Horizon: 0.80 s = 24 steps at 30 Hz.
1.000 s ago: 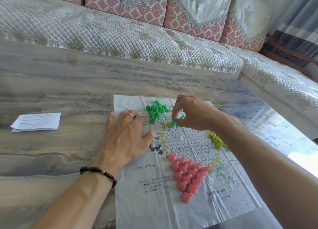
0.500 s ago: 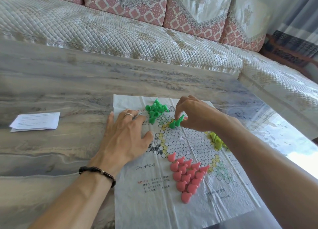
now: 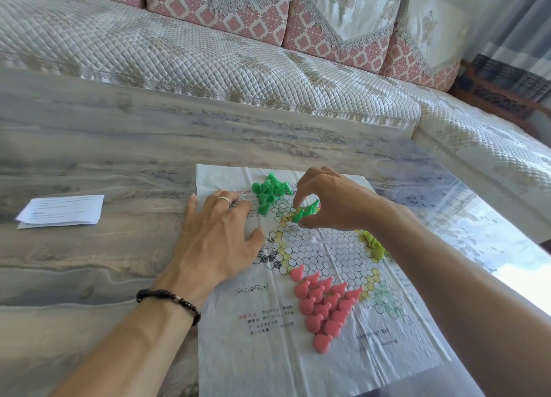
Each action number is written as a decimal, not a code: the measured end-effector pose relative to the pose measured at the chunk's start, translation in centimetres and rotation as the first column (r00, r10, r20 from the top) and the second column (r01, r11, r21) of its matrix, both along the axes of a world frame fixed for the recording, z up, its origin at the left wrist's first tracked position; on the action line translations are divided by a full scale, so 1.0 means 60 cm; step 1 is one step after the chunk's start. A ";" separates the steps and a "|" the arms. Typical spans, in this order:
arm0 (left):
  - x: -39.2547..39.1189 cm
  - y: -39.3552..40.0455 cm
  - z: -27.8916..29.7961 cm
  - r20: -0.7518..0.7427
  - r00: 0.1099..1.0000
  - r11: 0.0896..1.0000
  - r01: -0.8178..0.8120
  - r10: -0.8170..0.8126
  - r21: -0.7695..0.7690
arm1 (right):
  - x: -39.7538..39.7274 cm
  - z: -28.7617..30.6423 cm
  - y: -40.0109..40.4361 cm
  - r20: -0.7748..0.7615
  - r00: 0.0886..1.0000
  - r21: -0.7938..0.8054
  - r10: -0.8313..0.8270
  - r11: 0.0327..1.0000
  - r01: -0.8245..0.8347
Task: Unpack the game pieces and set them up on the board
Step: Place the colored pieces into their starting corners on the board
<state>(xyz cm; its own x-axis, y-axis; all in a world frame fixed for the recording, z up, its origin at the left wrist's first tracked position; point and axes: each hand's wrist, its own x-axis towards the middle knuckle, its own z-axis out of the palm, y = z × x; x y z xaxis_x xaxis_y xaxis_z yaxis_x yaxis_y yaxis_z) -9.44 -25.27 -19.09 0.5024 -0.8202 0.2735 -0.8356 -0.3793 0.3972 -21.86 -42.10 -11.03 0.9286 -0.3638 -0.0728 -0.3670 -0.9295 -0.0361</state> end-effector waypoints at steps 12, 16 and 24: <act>0.000 -0.001 -0.003 -0.025 1.000 1.000 0.001 -0.001 -0.004 | 0.048 0.003 0.041 0.164 0.984 0.053 0.073 0.995 -0.083; -0.001 -0.002 -0.003 -0.032 0.999 1.000 0.002 -0.002 -0.004 | 0.073 0.002 0.059 0.141 0.984 0.041 0.104 0.993 -0.111; -0.001 -0.001 -0.001 -0.026 1.000 1.000 0.008 -0.008 0.005 | 0.047 0.039 0.039 0.044 0.998 0.119 0.044 0.992 -0.049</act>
